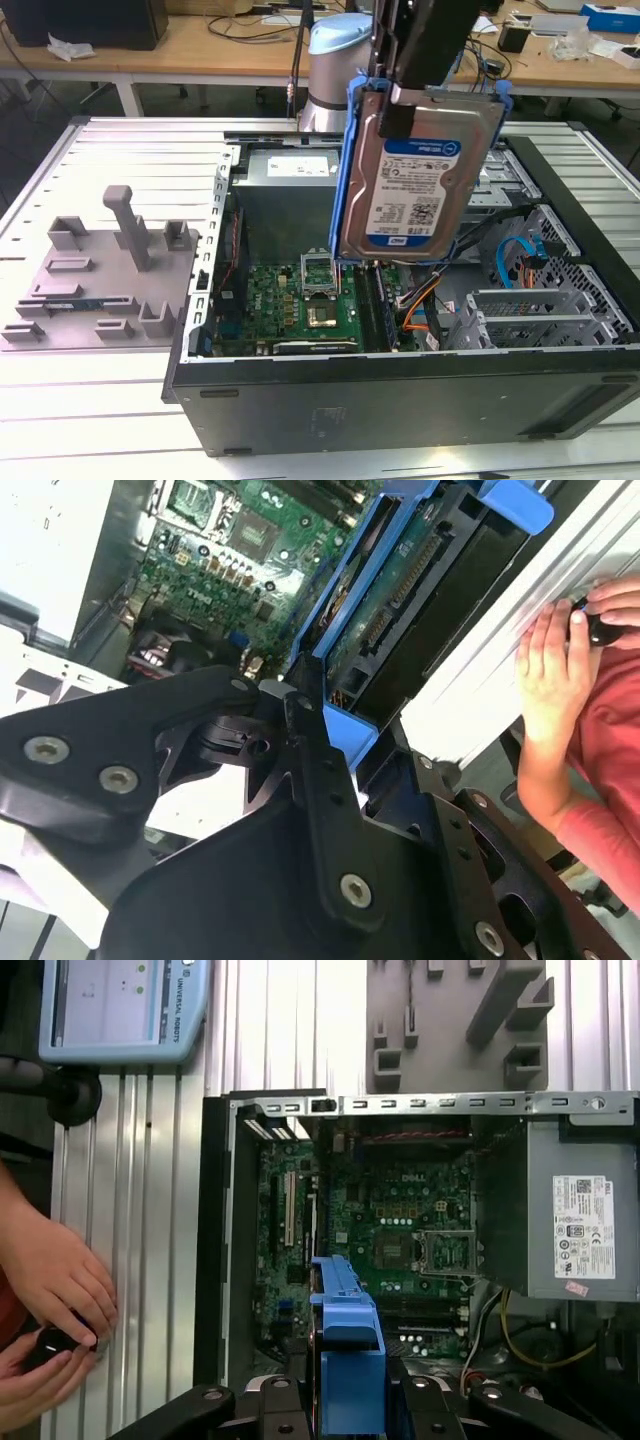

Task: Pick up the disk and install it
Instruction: 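Pick up the disk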

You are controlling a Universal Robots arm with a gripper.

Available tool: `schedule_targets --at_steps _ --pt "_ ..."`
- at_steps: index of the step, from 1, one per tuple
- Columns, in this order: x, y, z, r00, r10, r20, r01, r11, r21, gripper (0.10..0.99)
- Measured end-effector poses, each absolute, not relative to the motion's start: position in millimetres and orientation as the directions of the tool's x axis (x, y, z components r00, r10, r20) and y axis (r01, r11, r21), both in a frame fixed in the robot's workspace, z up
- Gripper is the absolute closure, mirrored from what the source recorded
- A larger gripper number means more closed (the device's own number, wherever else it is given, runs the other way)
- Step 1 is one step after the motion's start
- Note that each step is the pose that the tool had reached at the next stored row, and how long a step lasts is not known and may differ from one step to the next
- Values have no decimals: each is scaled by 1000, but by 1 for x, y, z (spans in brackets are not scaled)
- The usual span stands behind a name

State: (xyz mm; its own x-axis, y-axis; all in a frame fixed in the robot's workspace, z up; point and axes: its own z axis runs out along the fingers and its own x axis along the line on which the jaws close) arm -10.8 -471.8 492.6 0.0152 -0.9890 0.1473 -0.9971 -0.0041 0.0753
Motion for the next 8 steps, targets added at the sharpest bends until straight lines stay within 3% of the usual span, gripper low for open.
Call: schedule_targets --at_steps 8 --pt "-10 -472 493 15 -989 148 -997 -4 75 722"
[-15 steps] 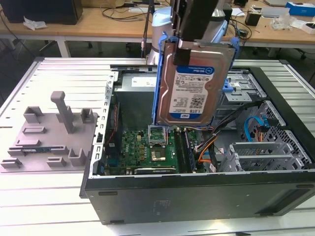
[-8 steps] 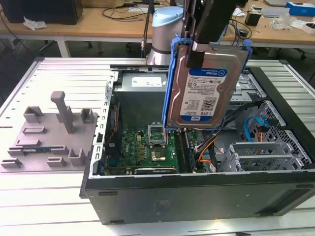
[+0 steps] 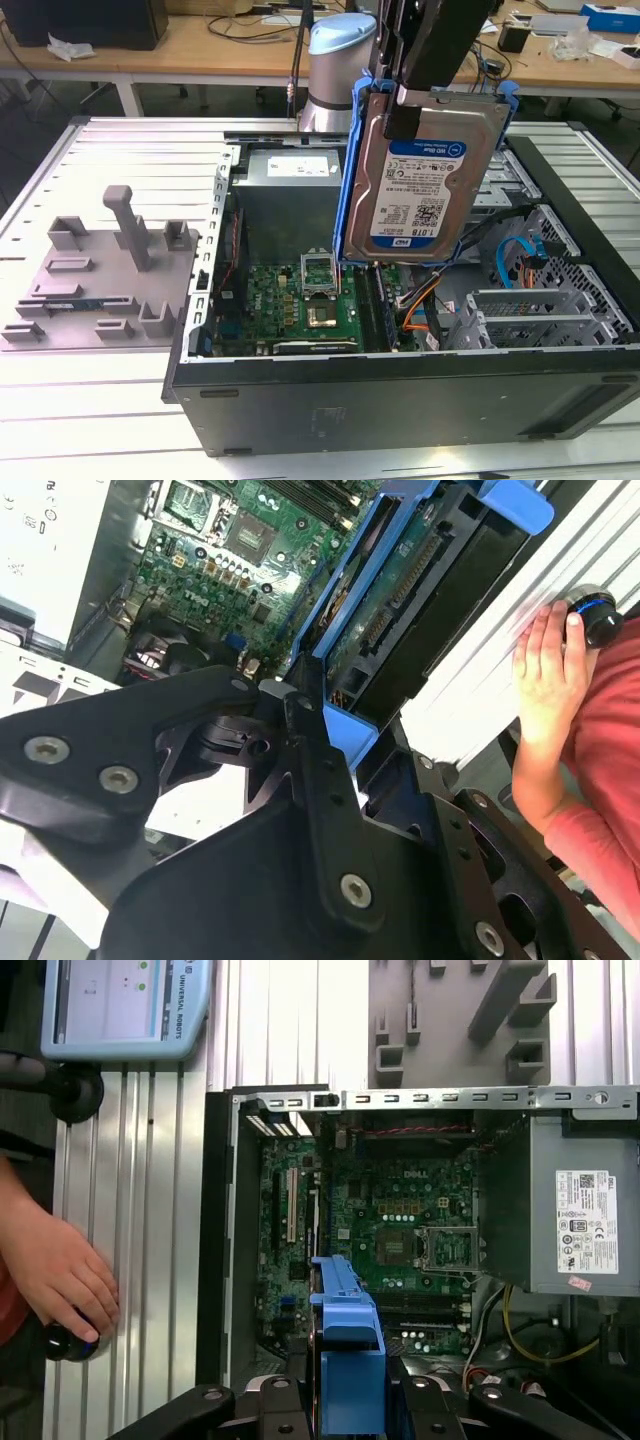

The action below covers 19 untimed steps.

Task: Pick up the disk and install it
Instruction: 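Pick up the disk, then insert the disk into the insertion slot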

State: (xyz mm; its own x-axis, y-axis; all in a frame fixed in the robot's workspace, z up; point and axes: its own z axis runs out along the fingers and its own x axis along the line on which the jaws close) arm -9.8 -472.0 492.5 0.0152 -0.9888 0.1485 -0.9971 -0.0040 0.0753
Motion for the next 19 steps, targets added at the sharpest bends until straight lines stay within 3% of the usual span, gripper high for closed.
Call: schedule_targets --at_steps 14,19 --pt "-11 -472 492 15 -989 150 -997 -4 75 722" --pt "-17 -475 492 13 -993 117 -998 -6 59 722"
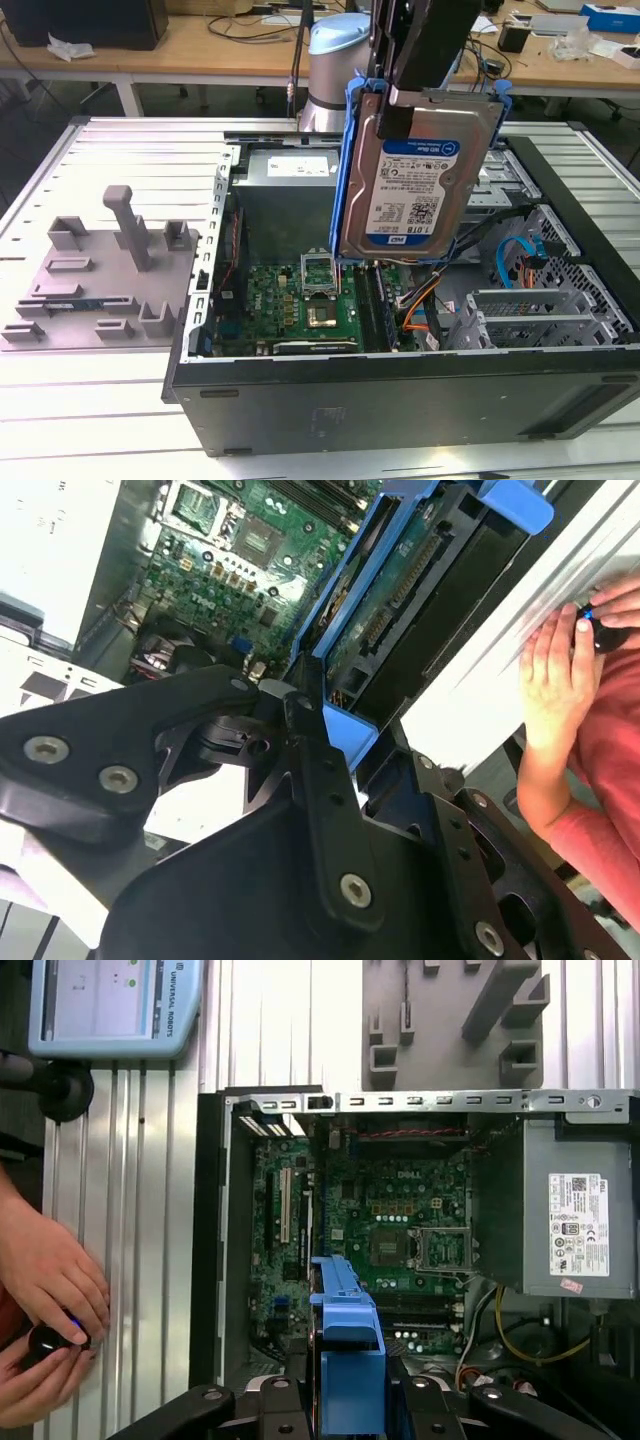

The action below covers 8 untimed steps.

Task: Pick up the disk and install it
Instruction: 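Insert the disk into the insertion slot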

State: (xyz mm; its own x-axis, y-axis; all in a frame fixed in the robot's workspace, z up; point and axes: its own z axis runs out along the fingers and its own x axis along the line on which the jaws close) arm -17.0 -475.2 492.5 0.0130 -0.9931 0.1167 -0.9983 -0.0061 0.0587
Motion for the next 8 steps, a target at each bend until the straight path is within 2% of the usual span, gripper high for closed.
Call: schedule_targets --at_steps 8 --pt "-17 -494 493 12 -999 49 -999 -10 51 722"
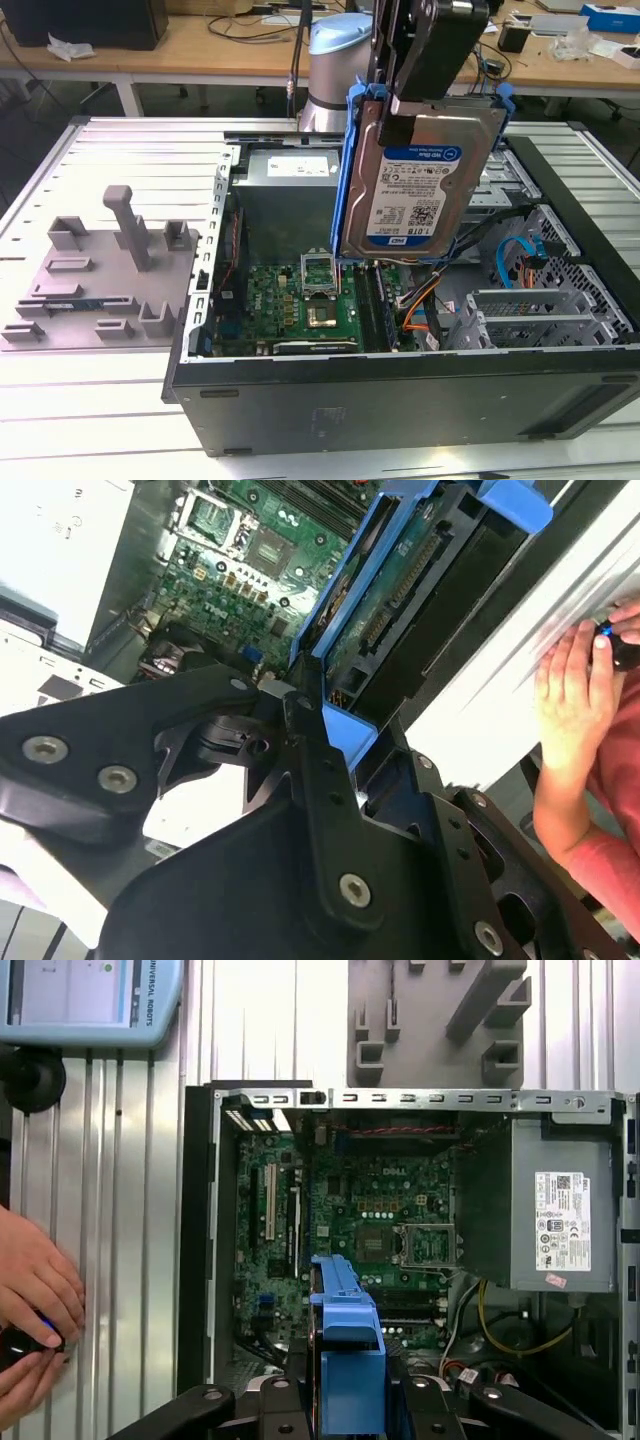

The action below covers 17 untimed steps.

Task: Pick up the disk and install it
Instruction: 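Insert the disk into the insertion slot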

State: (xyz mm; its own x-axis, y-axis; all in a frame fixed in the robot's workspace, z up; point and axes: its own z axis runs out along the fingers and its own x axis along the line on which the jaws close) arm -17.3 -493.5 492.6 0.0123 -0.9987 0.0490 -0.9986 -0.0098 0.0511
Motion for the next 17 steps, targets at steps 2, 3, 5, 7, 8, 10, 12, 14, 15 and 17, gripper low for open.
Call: schedule_targets --at_steps 2,3,5,7,8,10,12,14,15,17 --pt "-17 -499 492 12 -999 34 -999 -10 45 722" --pt "-17 -501 493 12 -999 33 -999 -10 42 722" --pt "-17 -505 492 12 -999 33 -1000 -11 29 722" --pt "-17 -510 492 12 -1000 23 -1000 -11 23 722" --pt "-17 -512 492 11 -1000 17 -1000 -11 22 722" --pt "-17 -520 492 11 -1000 -2 -1000 -11 22 722" --pt "-16 -527 492 11 -1000 -3 -1000 -11 22 722" --pt "-14 -529 492 11 -1000 -3 -1000 -11 22 722" --pt "-14 -530 492 11 -1000 -3 -1000 -11 22 722" --pt "-12 -532 492 11 -1000 -3 -1000 -11 22 722"
